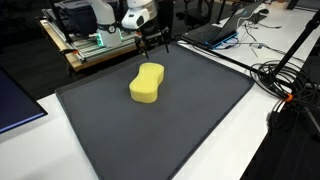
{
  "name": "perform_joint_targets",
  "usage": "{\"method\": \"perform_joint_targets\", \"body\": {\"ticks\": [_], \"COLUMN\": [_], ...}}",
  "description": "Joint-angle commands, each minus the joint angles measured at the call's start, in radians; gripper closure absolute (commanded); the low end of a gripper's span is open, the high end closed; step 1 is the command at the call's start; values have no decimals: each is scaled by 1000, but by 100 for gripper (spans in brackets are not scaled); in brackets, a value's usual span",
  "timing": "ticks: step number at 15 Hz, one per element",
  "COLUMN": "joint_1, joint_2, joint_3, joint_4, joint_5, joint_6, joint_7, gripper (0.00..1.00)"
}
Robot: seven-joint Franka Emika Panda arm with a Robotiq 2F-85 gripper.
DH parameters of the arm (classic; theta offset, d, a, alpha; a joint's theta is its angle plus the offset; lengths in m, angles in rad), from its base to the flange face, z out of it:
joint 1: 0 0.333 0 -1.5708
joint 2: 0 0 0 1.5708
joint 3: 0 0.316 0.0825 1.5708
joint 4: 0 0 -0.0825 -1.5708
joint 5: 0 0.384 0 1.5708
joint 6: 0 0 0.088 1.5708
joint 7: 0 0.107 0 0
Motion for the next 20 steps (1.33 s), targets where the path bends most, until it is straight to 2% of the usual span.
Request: {"method": "perform_joint_targets", "body": {"ticks": [1,2,3,5,6,8,13,15,18,20], "joint_1": [61,128,163,186,175,195,229,255,299,334], "joint_2": [-41,-36,-27,-16,-8,10,88,138,207,237], "joint_3": [16,-13,-29,-2,35,67,132,135,133,109], "joint_4": [-40,-30,-11,40,67,116,228,274,320,334], "joint_5": [-269,-352,-440,-606,-670,-737,-797,-871,-970,-1079], "joint_6": [58,42,18,-66,-112,-200,-365,-413,-424,-389], "joint_7": [277,347,414,539,580,612,598,664,739,884], "gripper": [0,0,0,0,0,0,0,0,0,0]}}
